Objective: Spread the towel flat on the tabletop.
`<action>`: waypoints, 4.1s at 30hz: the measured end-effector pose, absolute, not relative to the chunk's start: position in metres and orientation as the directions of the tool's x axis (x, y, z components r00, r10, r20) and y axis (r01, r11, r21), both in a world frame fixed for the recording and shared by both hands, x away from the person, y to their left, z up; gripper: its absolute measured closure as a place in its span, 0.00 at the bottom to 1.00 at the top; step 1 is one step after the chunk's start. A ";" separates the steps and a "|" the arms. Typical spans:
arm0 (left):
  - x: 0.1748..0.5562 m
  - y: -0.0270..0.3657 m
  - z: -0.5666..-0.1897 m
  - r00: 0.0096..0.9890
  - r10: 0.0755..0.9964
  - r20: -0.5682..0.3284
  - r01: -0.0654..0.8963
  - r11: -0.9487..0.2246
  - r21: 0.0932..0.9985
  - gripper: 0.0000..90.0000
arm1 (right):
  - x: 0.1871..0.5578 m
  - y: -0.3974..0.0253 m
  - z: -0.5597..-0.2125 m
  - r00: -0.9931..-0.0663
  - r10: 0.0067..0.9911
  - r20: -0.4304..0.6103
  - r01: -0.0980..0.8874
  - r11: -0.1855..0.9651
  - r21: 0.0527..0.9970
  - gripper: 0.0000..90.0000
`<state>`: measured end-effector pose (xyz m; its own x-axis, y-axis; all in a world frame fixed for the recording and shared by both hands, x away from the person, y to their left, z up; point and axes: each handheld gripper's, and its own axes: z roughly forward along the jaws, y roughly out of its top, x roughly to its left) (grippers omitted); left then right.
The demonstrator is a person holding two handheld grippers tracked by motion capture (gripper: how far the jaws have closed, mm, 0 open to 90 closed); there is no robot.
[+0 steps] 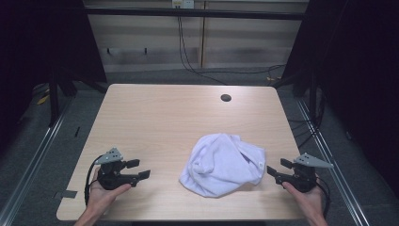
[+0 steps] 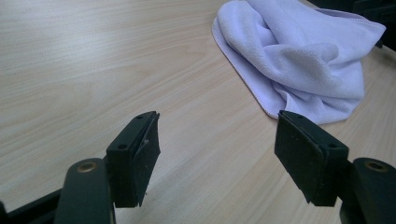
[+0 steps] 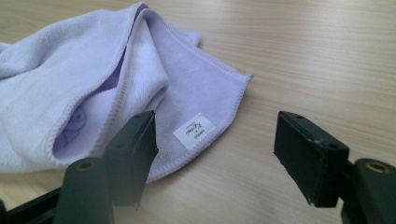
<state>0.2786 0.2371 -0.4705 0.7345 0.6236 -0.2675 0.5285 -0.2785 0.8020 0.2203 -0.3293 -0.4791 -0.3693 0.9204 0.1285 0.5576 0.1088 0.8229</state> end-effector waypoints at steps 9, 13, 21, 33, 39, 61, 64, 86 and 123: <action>0.286 0.236 -0.470 0.726 0.631 -0.275 0.528 -0.255 0.810 0.35 | 0.227 -0.322 -0.472 -0.421 0.895 0.146 0.557 0.128 0.821 0.33; 0.288 0.234 -0.468 0.723 0.636 -0.268 0.523 -0.252 0.814 0.35 | 0.228 -0.313 -0.466 -0.450 0.884 0.128 0.544 0.158 0.824 0.36; 0.294 0.210 -0.459 0.763 0.596 -0.250 0.486 -0.274 0.830 0.37 | 0.253 -0.260 -0.455 -0.591 0.801 0.094 0.513 0.283 0.811 0.39; 0.320 0.115 -0.474 0.851 0.436 -0.291 0.473 -0.398 0.786 0.49 | 0.290 -0.221 -0.475 -0.644 0.754 0.132 0.586 0.374 0.719 0.48; 0.314 0.128 -0.468 0.840 0.476 -0.259 0.465 -0.389 0.795 0.41 | 0.293 -0.204 -0.487 -0.662 0.737 0.138 0.591 0.399 0.701 0.75; 0.335 0.131 -0.473 0.815 0.517 -0.262 0.486 -0.363 0.795 0.50 | 0.309 -0.170 -0.465 -0.667 0.719 0.197 0.544 0.289 0.787 0.67; 0.338 0.128 -0.476 0.816 0.517 -0.260 0.486 -0.368 0.793 0.55 | 0.320 -0.169 -0.475 -0.656 0.728 0.198 0.569 0.304 0.764 0.67; 0.336 0.183 -0.448 0.767 0.541 -0.346 0.497 -0.159 0.853 0.94 | 0.332 -0.220 -0.447 -0.551 0.804 0.223 0.555 0.153 0.818 0.96; 0.314 0.163 -0.424 0.842 0.428 -0.329 0.440 -0.190 0.878 0.92 | 0.322 -0.293 -0.403 -0.467 0.860 0.203 0.468 0.046 0.882 0.88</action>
<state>0.3140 0.1628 -0.4244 0.8418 0.4277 -0.3293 0.4399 -0.1901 0.8777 0.3218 -0.2929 -0.4030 -0.4673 0.8604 0.2031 0.4681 0.0459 0.8825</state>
